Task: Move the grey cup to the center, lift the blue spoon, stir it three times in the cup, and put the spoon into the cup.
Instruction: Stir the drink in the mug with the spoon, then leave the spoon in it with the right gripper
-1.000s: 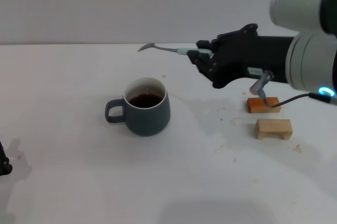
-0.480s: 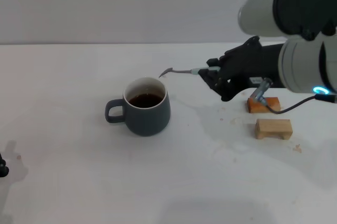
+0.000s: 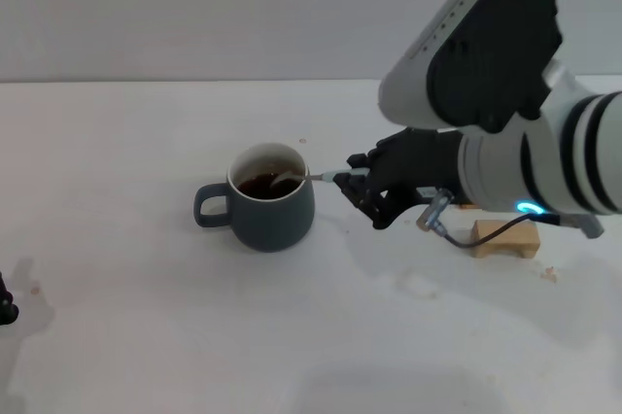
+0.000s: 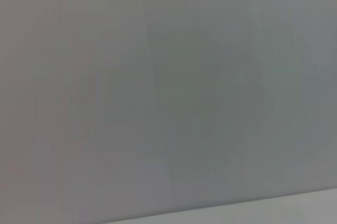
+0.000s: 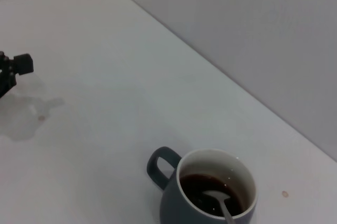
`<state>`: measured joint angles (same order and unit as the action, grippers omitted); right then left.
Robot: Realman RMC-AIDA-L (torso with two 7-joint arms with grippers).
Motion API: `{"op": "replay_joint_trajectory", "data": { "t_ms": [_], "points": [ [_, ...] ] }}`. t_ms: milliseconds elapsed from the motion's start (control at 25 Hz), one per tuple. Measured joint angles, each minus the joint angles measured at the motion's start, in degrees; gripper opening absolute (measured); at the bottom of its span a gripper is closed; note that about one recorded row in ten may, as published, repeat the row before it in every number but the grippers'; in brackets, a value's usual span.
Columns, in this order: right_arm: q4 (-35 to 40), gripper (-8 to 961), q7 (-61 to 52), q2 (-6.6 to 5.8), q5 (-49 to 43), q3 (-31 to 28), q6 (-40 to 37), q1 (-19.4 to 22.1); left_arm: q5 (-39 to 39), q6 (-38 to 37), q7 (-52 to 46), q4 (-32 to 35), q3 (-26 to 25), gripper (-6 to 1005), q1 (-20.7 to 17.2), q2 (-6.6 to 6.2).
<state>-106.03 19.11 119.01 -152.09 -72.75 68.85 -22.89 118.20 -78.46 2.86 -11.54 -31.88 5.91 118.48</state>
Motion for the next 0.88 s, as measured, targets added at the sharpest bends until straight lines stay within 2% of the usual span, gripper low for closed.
{"op": "replay_joint_trajectory", "data": {
  "t_ms": [200, 760, 880],
  "points": [
    [3.4, 160, 0.0, 0.0, 0.1, 1.3, -2.6, -1.4, 0.0, -0.1, -0.2, 0.2, 0.0, -2, 0.0, 0.0],
    [16.6, 159, 0.2, 0.18, 3.9, 3.1, -10.3, -9.0, 0.0, -0.2, -0.3, 0.3, 0.1, -2, -0.3, -0.09],
    [17.4, 160, 0.2, 0.17, 3.6, 3.0, -11.6, -9.4, 0.0, -0.2, -0.3, 0.3, 0.1, -2, -0.3, -0.09]
  ]
}}
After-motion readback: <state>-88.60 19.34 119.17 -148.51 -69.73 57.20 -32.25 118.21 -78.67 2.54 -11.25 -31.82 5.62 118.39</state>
